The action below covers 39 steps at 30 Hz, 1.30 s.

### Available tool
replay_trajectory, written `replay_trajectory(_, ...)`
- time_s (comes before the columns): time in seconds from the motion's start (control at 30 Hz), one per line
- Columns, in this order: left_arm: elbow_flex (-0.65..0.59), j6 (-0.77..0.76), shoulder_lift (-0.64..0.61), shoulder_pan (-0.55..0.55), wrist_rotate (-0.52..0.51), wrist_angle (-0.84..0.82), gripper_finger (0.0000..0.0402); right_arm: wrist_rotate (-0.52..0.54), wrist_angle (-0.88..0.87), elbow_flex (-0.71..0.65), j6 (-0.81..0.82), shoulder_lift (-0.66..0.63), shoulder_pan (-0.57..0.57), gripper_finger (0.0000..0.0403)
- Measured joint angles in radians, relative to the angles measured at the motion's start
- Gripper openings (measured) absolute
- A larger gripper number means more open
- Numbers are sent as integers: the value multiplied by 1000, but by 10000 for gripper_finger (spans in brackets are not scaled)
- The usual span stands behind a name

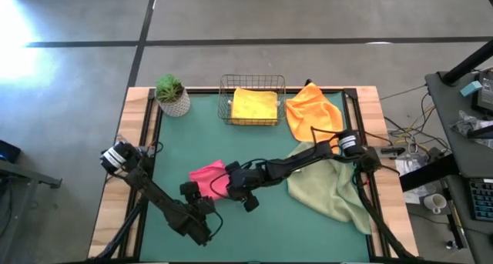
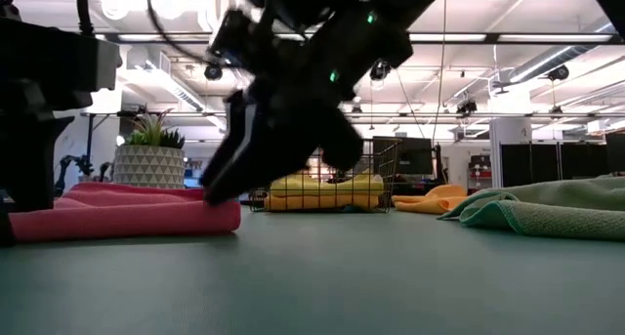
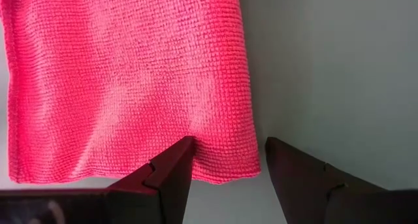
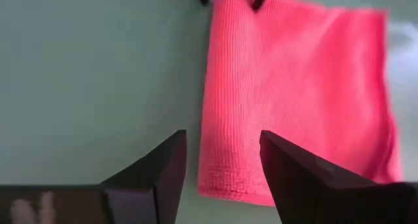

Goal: Fold microfiber towels
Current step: Put the pink microfiber cloth into the wire basket

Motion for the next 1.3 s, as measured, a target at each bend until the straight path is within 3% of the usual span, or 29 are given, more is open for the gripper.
replay_trajectory(0.2, 1, 0, 1, 10, 5, -2, 171, 12, -48, 28, 0, 43, -8, 185)
replay_trajectory(0.43, -4, 1, 5, 16, -9, -13, 94, 60, -29, 28, 2, 49, -11, 175)
replay_trajectory(0.67, -6, 5, 7, 31, -35, -16, 7, 75, -29, 28, -11, 50, -14, 84)
replay_trajectory(0.8, -6, 8, 7, 35, -38, -17, 9, 76, -39, 28, -14, 49, -14, 19)
replay_trajectory(0.97, -2, 14, -18, 45, -19, -35, 5, 75, -124, 46, 4, 27, -14, 12)
replay_trajectory(1.3, 115, 213, -139, 152, 40, -42, 2, 71, -464, 171, 182, -53, -12, 9)
